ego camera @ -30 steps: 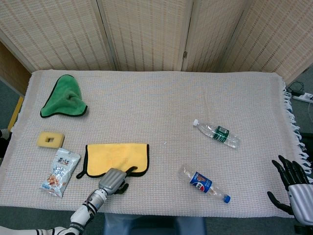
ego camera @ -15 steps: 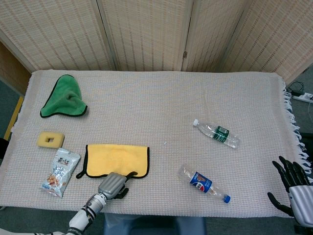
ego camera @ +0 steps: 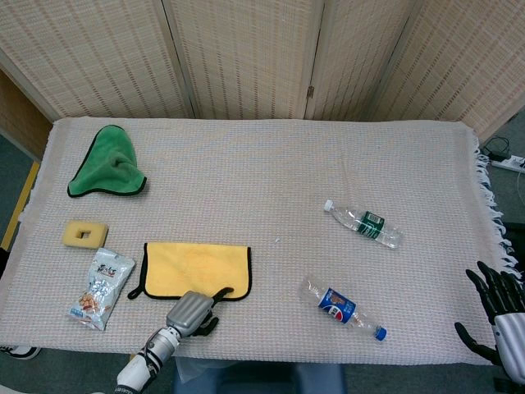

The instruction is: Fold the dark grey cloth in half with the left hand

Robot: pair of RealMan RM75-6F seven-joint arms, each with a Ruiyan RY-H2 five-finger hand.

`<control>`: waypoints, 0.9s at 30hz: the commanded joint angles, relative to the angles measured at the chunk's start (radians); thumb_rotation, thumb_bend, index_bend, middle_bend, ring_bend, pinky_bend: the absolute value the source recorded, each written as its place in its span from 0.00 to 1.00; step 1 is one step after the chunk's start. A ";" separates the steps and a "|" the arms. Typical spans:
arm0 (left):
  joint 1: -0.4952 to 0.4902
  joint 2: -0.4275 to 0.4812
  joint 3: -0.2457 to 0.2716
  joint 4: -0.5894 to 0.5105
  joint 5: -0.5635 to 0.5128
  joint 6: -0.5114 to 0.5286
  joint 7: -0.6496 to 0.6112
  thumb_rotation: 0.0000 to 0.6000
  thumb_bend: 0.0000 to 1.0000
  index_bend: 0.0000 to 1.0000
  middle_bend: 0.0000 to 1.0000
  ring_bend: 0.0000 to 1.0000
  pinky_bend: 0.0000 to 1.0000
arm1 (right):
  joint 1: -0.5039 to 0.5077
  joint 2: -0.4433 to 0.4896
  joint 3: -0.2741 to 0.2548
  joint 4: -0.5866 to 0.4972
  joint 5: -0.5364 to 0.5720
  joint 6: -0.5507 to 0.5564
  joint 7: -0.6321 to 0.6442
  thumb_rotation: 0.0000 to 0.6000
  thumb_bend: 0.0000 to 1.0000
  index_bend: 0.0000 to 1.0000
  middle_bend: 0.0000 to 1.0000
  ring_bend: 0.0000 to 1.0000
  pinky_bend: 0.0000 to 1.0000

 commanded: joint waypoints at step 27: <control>0.100 0.158 0.027 0.029 0.050 0.110 -0.061 1.00 0.57 0.19 1.00 1.00 1.00 | 0.018 -0.006 -0.003 -0.010 -0.003 -0.050 -0.025 1.00 0.35 0.00 0.00 0.00 0.00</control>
